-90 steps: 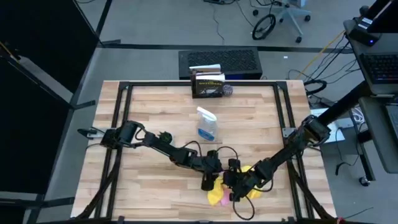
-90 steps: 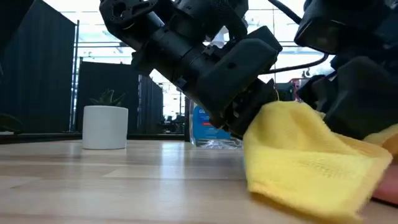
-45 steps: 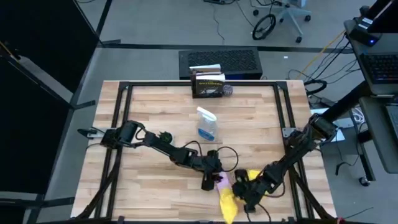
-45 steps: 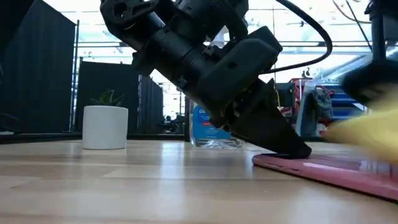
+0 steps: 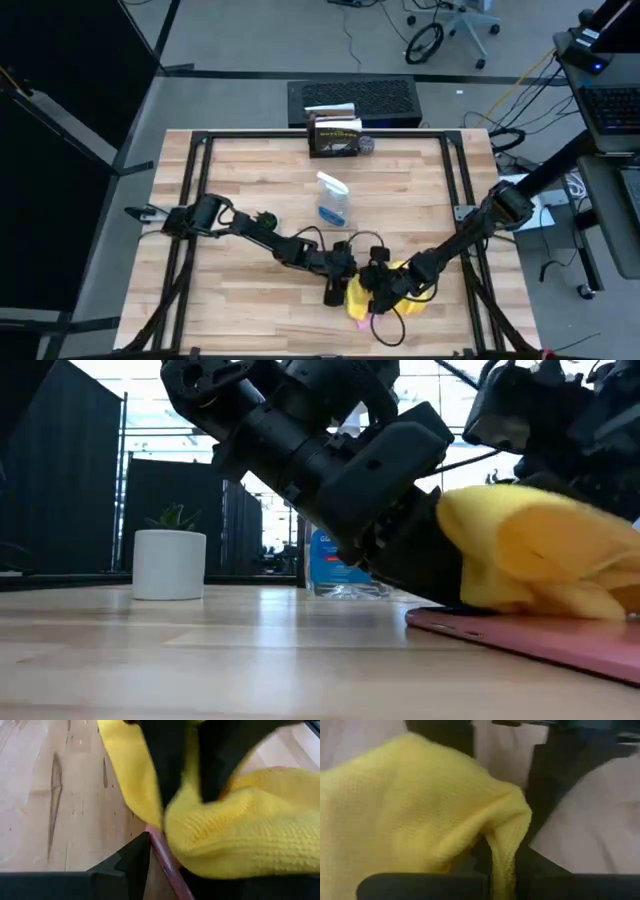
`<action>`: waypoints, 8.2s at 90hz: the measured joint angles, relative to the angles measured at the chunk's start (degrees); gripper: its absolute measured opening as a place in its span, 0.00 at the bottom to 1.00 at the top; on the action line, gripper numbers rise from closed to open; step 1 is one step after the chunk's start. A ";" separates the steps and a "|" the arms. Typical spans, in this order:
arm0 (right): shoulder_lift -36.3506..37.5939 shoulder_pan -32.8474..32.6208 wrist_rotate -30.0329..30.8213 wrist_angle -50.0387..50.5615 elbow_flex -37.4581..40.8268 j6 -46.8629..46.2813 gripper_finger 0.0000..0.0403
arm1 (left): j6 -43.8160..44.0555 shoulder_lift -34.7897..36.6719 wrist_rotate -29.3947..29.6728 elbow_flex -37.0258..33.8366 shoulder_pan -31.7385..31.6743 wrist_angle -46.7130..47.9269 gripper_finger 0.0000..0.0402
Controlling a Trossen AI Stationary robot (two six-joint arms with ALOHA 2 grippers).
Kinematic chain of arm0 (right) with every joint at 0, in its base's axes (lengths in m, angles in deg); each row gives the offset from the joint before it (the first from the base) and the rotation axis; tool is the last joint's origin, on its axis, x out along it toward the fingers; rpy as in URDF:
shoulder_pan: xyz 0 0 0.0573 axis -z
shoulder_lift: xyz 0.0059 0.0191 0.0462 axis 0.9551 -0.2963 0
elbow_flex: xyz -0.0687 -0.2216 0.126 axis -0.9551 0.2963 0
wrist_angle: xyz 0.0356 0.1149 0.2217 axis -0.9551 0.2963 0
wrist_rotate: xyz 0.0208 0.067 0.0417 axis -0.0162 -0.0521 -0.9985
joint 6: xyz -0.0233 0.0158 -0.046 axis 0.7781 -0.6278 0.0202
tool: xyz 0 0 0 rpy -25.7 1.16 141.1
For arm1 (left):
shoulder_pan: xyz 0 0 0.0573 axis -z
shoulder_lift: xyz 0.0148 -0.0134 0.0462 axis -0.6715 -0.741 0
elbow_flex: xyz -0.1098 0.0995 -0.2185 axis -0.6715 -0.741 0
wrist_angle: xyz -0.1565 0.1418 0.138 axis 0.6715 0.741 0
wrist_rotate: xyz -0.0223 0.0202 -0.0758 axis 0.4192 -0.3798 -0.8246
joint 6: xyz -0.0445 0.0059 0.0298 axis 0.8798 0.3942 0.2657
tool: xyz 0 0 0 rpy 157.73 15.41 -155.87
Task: Apply microfiber cloth
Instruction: Wipe the back of the cellphone with a microfiber cloth, then wipe the front of the cellphone with a microfiber cloth
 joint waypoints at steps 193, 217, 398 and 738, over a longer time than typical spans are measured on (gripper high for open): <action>-2.72 -7.05 -22.72 -11.53 -1.89 -3.23 0.04 | 2.52 -3.23 -1.17 1.00 -1.31 0.55 0.38; 1.78 -4.33 -7.67 -9.80 -1.75 5.75 0.04 | 2.54 -2.91 -2.79 0.80 -1.15 -0.42 0.38; -2.61 -9.30 -25.96 -10.96 -1.88 -10.41 0.04 | -2.45 -3.56 -6.81 1.38 2.01 -5.64 0.38; -0.41 -8.71 -6.47 4.30 -2.00 -63.83 0.73 | -3.49 0.61 7.74 1.20 9.16 0.61 0.38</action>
